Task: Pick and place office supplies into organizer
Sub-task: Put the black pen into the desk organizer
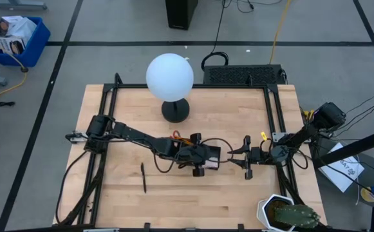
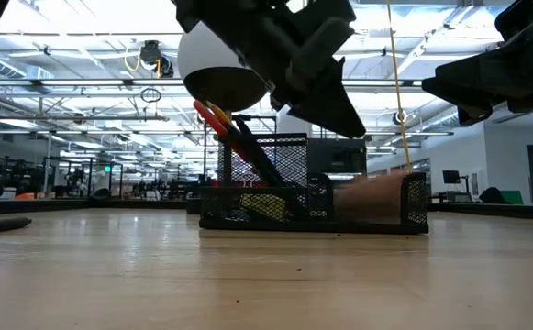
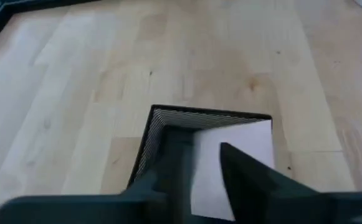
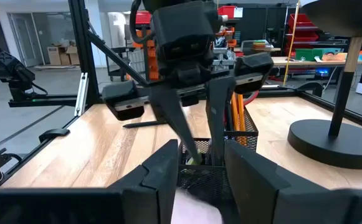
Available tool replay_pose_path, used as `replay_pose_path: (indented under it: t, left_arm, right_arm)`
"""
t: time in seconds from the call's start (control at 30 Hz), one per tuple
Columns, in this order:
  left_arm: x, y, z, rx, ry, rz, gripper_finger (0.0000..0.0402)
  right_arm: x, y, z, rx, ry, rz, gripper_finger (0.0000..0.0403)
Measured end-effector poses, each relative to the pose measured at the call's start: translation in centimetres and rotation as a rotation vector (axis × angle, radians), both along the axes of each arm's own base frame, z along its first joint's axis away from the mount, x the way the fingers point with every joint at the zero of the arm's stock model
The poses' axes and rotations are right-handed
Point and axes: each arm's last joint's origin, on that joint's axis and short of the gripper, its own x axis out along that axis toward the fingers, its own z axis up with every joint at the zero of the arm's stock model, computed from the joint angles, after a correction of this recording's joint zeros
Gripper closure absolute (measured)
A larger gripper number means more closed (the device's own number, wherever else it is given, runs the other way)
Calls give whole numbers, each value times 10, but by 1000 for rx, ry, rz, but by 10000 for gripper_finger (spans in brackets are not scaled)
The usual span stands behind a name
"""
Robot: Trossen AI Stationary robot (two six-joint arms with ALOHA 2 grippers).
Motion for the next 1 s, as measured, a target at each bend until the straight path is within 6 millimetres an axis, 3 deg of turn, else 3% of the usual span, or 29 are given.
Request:
replay_pose_path:
  t: [0.2, 0.4, 0.73, 0.83, 1.0]
  left_arm:
    - [-2, -8, 7, 14, -40, 21, 213]
    - [-7, -22, 10, -26, -35, 4, 173]
    - [-62, -100, 41, 14, 16, -78, 193]
    - [-79, -115, 39, -8, 15, -71, 212]
    - [-109, -125, 25, -68, 26, -3, 242]
  right_arm:
    - [0, 0, 0, 0, 0, 0, 275]
    - [0, 0, 0, 0, 0, 0, 275]
    - [0, 0, 0, 2, -3, 0, 275]
    - [0, 0, 0, 0, 0, 0, 275]
    - [0, 0, 0, 0, 0, 0, 275]
